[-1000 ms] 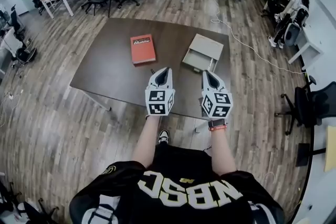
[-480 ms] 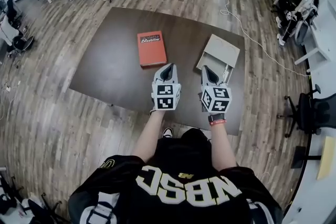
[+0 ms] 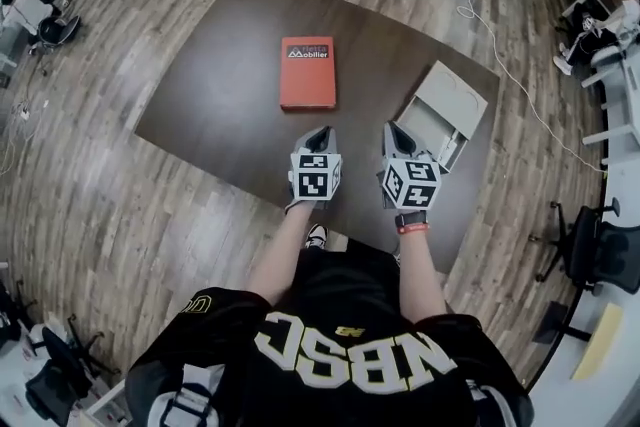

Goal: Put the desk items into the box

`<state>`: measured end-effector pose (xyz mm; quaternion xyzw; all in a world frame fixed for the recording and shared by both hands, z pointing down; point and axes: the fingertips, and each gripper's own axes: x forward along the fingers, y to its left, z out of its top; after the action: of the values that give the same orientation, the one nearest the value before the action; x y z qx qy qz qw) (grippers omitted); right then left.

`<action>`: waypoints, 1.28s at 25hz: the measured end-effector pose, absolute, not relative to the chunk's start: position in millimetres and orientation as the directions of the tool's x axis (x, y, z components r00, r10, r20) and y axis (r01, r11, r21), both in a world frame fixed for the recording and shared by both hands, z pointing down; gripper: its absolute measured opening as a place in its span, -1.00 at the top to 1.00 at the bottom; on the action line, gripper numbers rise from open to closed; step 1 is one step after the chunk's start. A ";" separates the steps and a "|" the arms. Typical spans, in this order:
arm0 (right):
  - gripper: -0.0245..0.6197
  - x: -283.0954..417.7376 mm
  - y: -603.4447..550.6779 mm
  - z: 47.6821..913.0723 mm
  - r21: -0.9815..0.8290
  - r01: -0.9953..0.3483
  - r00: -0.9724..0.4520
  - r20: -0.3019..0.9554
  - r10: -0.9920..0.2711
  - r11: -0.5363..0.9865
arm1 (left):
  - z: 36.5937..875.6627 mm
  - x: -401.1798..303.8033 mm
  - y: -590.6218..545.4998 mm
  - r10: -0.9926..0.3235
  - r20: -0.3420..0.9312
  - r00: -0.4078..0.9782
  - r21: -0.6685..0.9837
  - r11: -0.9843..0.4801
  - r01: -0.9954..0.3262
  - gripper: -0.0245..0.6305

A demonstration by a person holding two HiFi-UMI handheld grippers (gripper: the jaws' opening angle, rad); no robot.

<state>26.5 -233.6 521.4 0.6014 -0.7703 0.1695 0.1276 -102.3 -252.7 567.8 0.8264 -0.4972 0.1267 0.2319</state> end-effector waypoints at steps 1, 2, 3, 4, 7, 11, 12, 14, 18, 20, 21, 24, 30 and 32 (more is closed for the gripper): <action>0.90 25.2 -236.8 526.8 -0.115 -0.967 -0.255 0.410 -0.876 0.228 | 576.7 -102.5 -252.8 -0.756 0.461 0.465 0.255 -0.389 -0.885 0.87; 0.90 24.1 -239.5 531.9 -0.122 -0.964 -0.266 0.420 -0.868 0.236 | 585.1 -102.3 -252.8 -0.747 0.482 0.457 0.253 -0.381 -0.889 0.87; 0.90 22.6 -241.4 537.0 -0.129 -0.961 -0.276 0.430 -0.860 0.244 | 593.3 -102.0 -252.5 -0.738 0.503 0.450 0.252 -0.372 -0.893 0.86; 0.90 21.0 -242.5 542.5 -0.138 -0.958 -0.287 0.440 -0.851 0.252 | 601.7 -101.6 -251.6 -0.728 0.523 0.443 0.251 -0.365 -0.896 0.83; 0.90 17.5 -244.6 558.6 -0.162 -0.949 -0.315 0.469 -0.825 0.271 | 626.5 -100.7 -250.6 -0.701 0.575 0.422 0.253 -0.338 -0.906 0.71; 0.90 17.8 -248.8 574.2 -0.180 -0.941 -0.339 0.495 -0.800 0.286 | 649.8 -101.7 -254.1 -0.678 0.627 0.383 0.239 -0.300 -0.923 0.62; 0.90 17.9 -247.9 578.2 -0.186 -0.939 -0.343 0.504 -0.793 0.288 | 656.1 -102.2 -253.4 -0.672 0.640 0.373 0.235 -0.291 -0.927 0.59; 0.90 17.7 -247.3 585.9 -0.193 -0.936 -0.352 0.519 -0.779 0.294 | 669.7 -103.0 -253.0 -0.662 0.662 0.352 0.225 -0.272 -0.935 0.54; 0.90 20.4 -247.3 600.4 -0.197 -0.932 -0.361 0.548 -0.754 0.303 | 701.0 -99.5 -246.5 -0.621 0.716 0.320 0.207 -0.249 -0.946 0.45; 0.90 22.5 -248.3 605.9 -0.198 -0.931 -0.364 0.558 -0.746 0.306 | 715.3 -97.2 -244.3 -0.607 0.730 0.315 0.214 -0.236 -0.948 0.43; 0.90 23.0 -250.1 607.9 -0.200 -0.931 -0.364 0.560 -0.744 0.305 | 721.2 -97.3 -245.7 -0.604 0.734 0.312 0.215 -0.229 -0.949 0.43; 0.90 26.2 -254.5 613.1 -0.200 -0.932 -0.361 0.572 -0.737 0.301 | 734.9 -97.0 -251.3 -0.594 0.746 0.302 0.214 -0.216 -0.953 0.43; 0.90 37.6 -254.5 621.4 -0.207 -0.937 -0.348 0.595 -0.724 0.281 | 749.1 -98.7 -253.1 -0.572 0.779 0.255 0.178 -0.188 -0.966 0.56; 0.90 41.2 -256.7 621.2 -0.210 -0.939 -0.345 0.594 -0.727 0.274 | 753.7 -100.2 -253.2 -0.564 0.791 0.239 0.162 -0.183 -0.970 0.61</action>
<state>41.2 -256.7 621.2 0.5381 -0.7738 0.2712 0.1951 -100.2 -253.2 753.7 0.7092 -0.5406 0.2975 0.3410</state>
